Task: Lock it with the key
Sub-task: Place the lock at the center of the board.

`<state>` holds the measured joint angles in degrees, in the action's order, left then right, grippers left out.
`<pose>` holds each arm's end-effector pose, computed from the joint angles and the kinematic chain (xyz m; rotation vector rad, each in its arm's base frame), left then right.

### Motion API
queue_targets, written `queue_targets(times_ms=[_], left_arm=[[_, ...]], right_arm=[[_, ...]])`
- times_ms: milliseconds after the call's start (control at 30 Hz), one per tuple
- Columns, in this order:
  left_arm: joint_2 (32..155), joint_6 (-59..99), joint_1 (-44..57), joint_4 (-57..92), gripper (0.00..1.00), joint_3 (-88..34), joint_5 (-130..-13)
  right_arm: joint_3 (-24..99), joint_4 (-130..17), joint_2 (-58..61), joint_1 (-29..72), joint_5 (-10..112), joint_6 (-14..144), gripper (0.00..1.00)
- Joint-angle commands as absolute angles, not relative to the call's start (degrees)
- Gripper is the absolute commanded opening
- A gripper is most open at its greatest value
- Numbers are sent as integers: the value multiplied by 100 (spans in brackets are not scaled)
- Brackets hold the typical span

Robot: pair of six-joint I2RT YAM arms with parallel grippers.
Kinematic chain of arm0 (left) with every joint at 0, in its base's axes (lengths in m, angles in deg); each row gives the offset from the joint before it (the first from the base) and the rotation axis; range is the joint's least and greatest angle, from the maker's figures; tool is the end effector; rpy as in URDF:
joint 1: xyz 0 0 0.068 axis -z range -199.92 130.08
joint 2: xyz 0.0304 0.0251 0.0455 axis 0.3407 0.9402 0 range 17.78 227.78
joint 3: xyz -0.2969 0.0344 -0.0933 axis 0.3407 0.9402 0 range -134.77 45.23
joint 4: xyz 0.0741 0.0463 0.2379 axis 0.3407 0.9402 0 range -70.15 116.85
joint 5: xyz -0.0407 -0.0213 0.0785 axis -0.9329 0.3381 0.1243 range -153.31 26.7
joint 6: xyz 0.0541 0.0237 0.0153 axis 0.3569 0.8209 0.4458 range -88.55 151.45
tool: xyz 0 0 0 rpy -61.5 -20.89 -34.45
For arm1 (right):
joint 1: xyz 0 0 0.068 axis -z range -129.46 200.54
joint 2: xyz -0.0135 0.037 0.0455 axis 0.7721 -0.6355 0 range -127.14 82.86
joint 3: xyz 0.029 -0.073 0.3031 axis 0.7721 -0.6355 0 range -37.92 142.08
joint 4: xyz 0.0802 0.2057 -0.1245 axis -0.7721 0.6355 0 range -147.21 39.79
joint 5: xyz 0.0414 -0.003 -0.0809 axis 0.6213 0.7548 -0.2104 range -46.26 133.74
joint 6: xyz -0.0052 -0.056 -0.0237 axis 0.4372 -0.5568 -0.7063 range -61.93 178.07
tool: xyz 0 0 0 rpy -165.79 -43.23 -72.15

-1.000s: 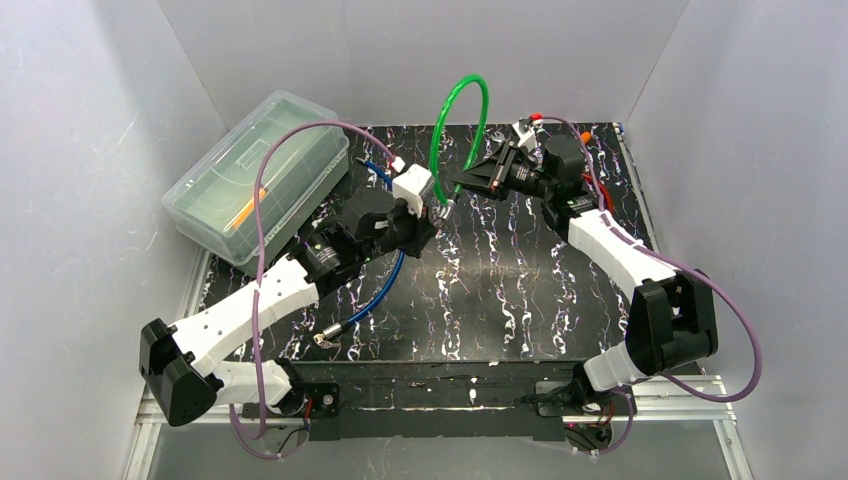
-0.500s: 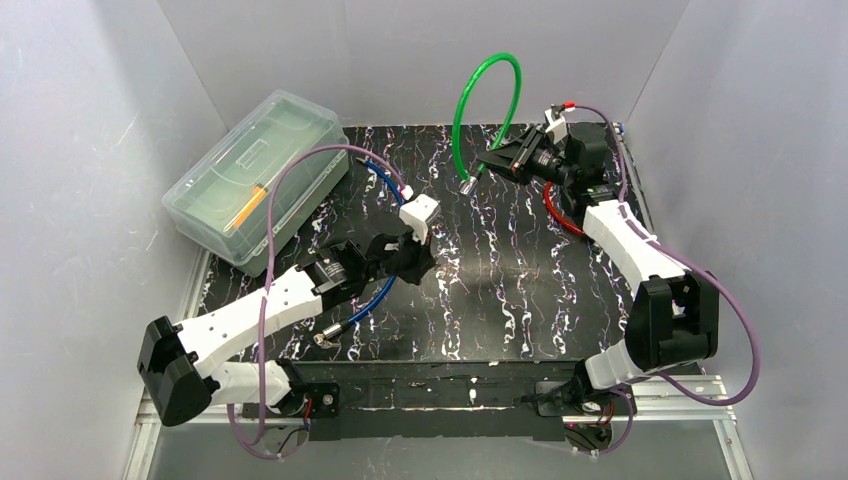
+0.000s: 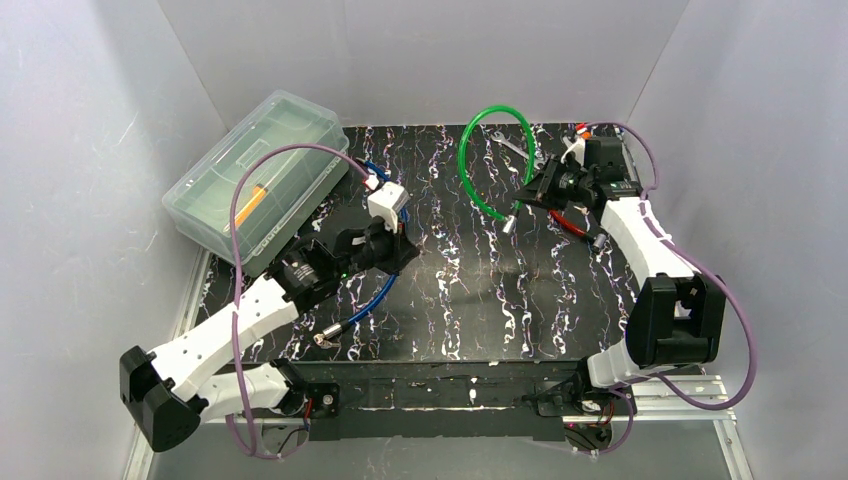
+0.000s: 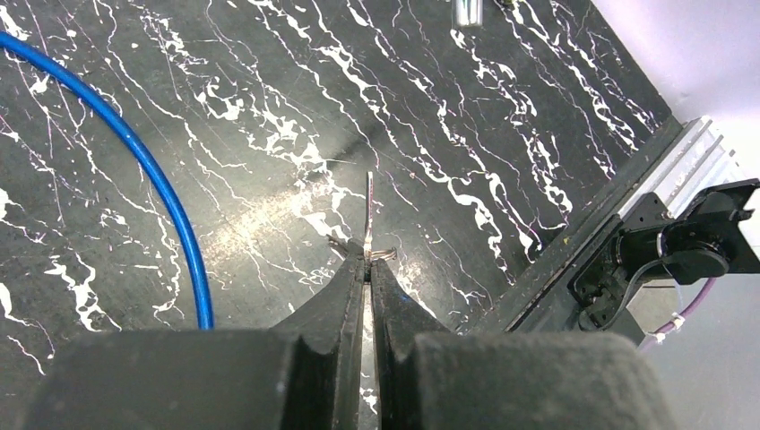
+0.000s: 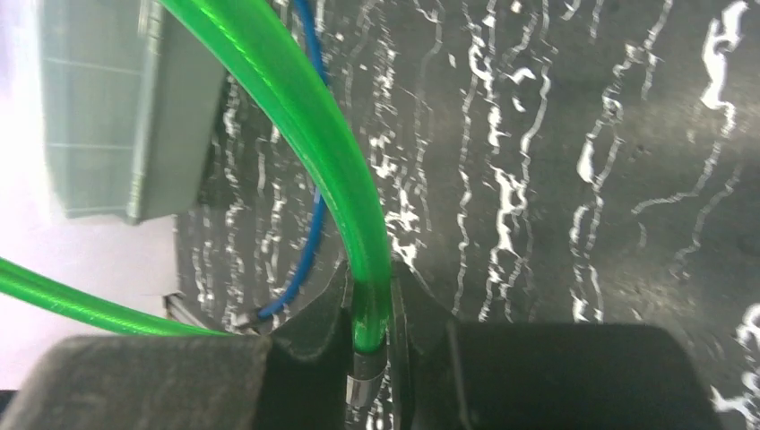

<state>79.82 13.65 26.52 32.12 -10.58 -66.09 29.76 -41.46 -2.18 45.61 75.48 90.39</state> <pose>0.1581 -0.1694 0.3793 0.5221 1.9058 -0.7971 0.3284 0.0525 0.3429 0.1901 2.2005 0.9658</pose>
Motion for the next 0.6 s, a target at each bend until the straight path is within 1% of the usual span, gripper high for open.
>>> queue_targets(times_ms=[0,67,267,333,400,467,567], left_arm=[[7681,1419,2566,3207,0,-975,-6750],[7664,1424,2565,3271,0,-969,-6823],[7673,1353,2493,3550,0,-984,-7038],[7669,1325,2495,3574,0,-928,-7043],[7658,1350,2471,3585,0,-935,-7007],[7649,1318,2448,3610,0,-900,-7007],[7609,1304,2418,3611,0,-839,-6992]], right_arm=[[3242,-3416,-283,4558,7073,8015,1],[3272,-3383,-502,4555,6931,7979,1],[3599,-3686,-1909,4553,6310,7970,1],[3712,-3771,-2165,4553,6108,8040,1],[3999,-3790,-2515,4553,5827,8098,1],[4291,-3620,-2876,4553,5822,8113,2],[4418,-3561,-3070,4553,5724,8108,9]])
